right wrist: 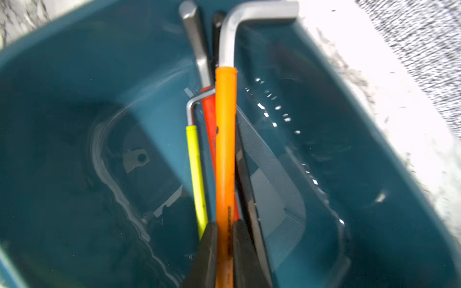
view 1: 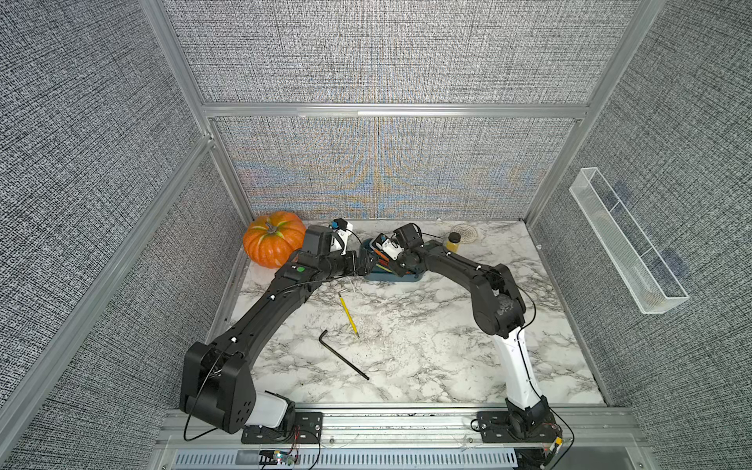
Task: Put the hex key on the desktop into the storage box
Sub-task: Place the Allen key in the storage box, then pick up the Allen key from the center of the board.
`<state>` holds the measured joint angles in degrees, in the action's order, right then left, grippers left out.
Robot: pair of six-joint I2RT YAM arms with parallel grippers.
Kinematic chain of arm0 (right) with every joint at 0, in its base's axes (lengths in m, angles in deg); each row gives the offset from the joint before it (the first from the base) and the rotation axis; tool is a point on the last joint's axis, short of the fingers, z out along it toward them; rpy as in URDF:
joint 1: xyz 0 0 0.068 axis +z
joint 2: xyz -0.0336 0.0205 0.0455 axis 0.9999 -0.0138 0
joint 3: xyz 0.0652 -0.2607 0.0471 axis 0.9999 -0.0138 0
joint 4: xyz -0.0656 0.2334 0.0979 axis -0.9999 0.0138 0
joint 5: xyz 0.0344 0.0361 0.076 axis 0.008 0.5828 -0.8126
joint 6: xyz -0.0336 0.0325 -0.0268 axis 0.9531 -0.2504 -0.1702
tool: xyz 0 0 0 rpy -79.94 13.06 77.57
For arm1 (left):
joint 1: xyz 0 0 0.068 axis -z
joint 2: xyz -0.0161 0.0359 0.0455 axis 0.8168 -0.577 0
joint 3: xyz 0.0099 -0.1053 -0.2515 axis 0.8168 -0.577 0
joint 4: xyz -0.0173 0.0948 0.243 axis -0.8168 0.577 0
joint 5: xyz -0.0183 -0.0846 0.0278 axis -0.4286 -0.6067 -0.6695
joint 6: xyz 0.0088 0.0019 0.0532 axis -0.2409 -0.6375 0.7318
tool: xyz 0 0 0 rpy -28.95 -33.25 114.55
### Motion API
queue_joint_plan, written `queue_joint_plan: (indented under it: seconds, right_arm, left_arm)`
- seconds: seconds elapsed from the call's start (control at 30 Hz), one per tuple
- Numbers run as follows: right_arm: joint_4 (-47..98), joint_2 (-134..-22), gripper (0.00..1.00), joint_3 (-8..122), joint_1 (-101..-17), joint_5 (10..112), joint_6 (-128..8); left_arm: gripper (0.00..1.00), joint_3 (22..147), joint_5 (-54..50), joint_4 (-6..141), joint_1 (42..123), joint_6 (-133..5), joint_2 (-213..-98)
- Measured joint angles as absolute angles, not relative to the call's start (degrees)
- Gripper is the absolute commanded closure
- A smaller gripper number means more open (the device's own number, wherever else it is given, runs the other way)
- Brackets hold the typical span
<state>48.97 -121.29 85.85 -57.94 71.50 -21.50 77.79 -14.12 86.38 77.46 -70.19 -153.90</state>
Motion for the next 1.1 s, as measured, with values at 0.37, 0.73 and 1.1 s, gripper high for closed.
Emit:
queue_joint_plan:
  seconds: [0.37,0.73,1.1]
  right_arm:
    - [47.79,-121.05,0.75,83.73,-57.53,71.64,-22.92]
    - [47.42,-119.12,0.40,84.58,-57.51,72.44,-23.55]
    - [45.91,-110.25,0.17,81.98,-56.96,71.24,-27.38]
  left_arm:
    - [0.00,77.79,-14.09,86.38,77.46,-69.93,-153.88]
    - [0.00,77.76,-14.07,86.38,77.46,-69.90,-153.88]
    - [0.00,77.76,-11.43,87.56,77.46,-69.71,-153.70]
